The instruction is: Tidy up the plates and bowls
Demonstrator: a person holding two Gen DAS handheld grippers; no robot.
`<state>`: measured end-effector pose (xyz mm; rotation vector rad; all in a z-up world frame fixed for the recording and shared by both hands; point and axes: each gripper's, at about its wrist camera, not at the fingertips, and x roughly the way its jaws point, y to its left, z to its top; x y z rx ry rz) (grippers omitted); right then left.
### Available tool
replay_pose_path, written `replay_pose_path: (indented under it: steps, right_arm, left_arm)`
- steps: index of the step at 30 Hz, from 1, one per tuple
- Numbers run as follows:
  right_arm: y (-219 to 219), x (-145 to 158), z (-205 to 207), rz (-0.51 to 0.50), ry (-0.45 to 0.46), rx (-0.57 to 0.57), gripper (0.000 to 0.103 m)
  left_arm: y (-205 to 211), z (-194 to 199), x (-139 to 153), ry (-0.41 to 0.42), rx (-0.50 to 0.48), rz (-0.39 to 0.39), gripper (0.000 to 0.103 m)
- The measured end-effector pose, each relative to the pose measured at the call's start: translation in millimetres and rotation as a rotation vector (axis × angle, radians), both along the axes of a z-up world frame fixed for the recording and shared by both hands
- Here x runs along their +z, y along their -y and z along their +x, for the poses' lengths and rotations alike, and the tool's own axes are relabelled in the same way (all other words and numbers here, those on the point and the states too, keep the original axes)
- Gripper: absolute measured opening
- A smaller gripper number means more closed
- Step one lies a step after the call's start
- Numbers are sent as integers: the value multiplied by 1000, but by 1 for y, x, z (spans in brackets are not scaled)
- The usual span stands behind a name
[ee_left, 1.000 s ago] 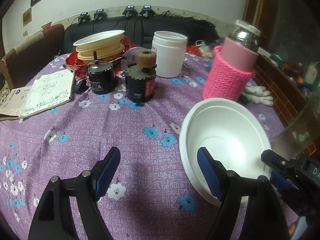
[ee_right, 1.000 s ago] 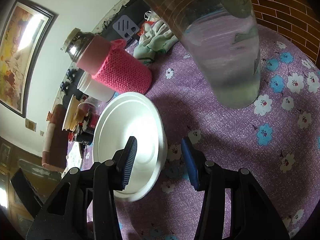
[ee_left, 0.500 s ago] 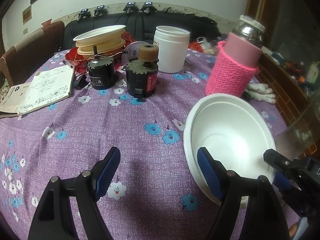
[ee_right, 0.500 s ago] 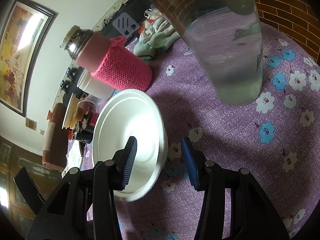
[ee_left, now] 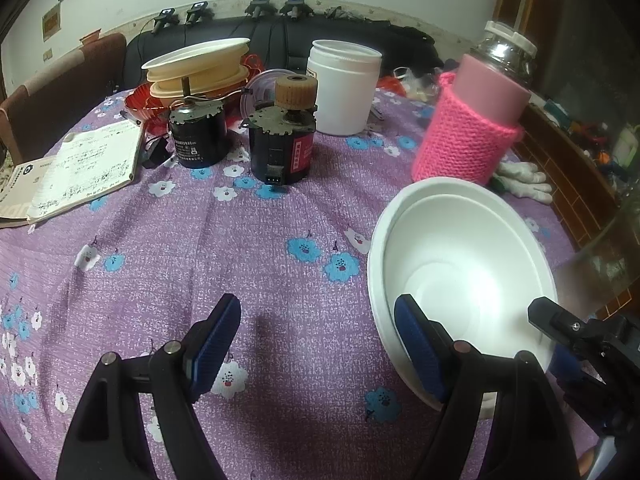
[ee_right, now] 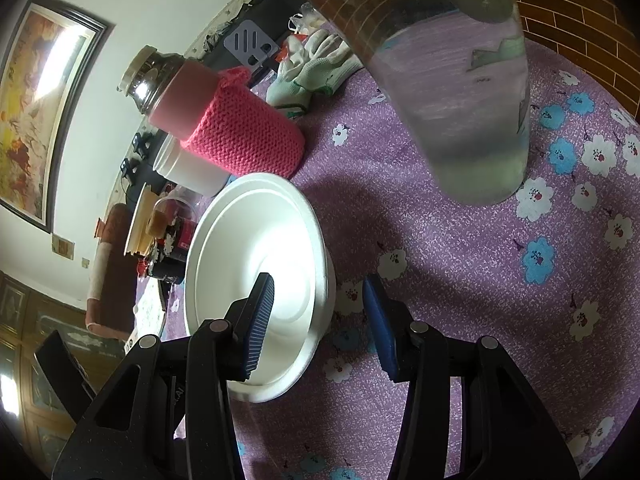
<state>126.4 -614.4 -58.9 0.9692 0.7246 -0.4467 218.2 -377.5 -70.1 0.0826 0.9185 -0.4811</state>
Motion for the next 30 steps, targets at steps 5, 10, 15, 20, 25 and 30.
replay_pose_path:
  steps: [5,10,15,20,25,30]
  right_arm:
    - [0,0,0,4,2,2,46]
    - [0,-2,3,9,5,8,46]
    - [0,-3,6,13,2,12,46]
    - [0,-4,6,16,2,14,46]
    - [1,-3,6,15,6,12,46]
    - [0,-3,5,18,3,13,46]
  left_arm:
    - [0,2,-3,-22,-4,-6,79]
    - [-1,4,-4,-33,-4,-11,79]
    - [-1,4,-3,-31,-3,-12,79]
    - [-1,4,-3,-31,-3,-11,79]
    - [0,4,-3,-31,-3,-9,79]
    - [1,5,-5,-38,-2,-10,79]
